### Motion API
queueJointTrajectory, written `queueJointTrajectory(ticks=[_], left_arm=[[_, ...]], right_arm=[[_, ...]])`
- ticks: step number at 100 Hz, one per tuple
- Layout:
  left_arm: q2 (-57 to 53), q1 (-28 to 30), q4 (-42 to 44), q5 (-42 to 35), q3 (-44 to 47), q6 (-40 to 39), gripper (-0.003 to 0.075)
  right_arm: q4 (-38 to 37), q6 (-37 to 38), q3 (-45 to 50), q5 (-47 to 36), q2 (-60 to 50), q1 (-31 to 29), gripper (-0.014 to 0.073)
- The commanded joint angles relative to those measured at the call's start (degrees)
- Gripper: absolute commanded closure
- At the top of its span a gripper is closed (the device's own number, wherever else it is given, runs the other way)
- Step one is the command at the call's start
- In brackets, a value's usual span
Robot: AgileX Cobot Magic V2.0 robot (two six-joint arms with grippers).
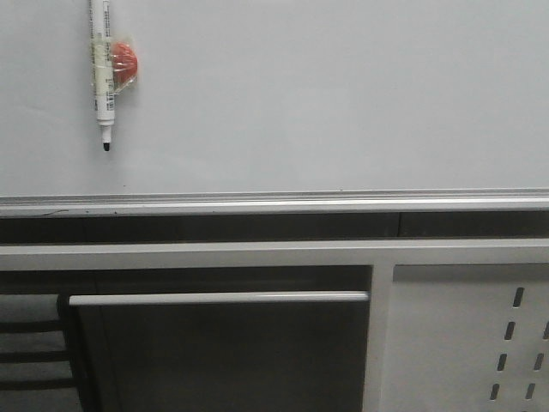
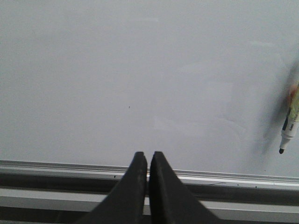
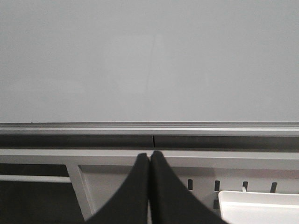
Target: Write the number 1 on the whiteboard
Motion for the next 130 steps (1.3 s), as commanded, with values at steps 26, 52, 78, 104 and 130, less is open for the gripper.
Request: queueJointTrajectory(ticks=[26, 52, 78, 104, 130], left_arm=[[-1.23, 0.22, -0.31, -3.79, 2.32, -0.4, 0.0741], [-1.23, 0.22, -0.31, -3.79, 2.32, -0.4, 0.0741], [-1.23, 0.22, -0.31, -3.79, 2.32, -0.4, 0.0741], [-1.23, 0.22, -4.19, -3.79, 2.32, -0.4, 0.0741], [-1.23, 0.22, -20.42, -6.06, 2.32, -0.4, 0.0741]], right_arm=[[0.0, -0.18, 1.46, -4.74, -1.0, -0.27, 0.0658], [-0.33, -0.18, 1.46, -5.47, -1.0, -0.27, 0.0658], [-0.33, -0.18, 1.46, -5.92, -1.0, -0.27, 0.0658], [1.48, -0.18, 1.46, -11.32, -1.0, -0.27, 0.0658], [20.99, -0.18, 1.46, -12.21, -1.0, -0.27, 0.0658]])
